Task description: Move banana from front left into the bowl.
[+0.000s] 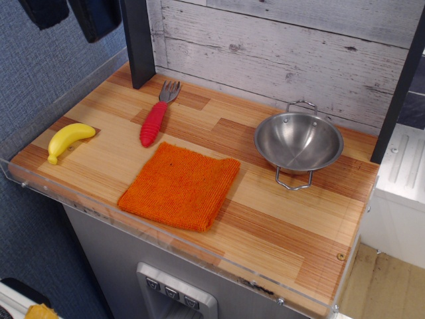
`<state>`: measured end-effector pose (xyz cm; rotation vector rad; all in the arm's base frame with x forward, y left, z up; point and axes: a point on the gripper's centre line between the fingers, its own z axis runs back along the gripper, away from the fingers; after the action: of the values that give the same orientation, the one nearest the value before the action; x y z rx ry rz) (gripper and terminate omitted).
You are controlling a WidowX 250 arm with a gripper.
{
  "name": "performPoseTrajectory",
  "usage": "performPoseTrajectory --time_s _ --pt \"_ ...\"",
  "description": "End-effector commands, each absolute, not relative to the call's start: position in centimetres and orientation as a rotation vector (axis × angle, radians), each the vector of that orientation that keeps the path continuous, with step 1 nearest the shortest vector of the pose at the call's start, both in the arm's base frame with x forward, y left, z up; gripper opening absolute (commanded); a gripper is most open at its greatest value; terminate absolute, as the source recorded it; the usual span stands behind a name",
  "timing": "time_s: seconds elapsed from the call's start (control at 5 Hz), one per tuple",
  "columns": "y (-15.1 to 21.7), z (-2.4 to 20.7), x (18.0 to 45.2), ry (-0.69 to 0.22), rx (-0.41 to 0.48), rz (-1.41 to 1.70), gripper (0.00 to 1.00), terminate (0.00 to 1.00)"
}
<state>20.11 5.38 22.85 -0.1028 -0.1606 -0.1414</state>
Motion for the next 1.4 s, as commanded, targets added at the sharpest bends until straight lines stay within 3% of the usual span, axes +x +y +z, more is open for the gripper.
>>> performPoseTrajectory --time_s 0.0,0.4,0.8,1.2 --pt "5.4 22.8 20.1 -0.161 -0.103 -0.141 1.0 0.0" --pt "7.6 21.6 21.9 -0.16 -0.112 -0.114 1.0 0.0" --pt "12.3 20.6 23.6 -0.156 -0.091 -0.051 1.0 0.0" --pt "17.3 19.4 23.2 -0.131 -0.061 0.019 1.0 0.0"
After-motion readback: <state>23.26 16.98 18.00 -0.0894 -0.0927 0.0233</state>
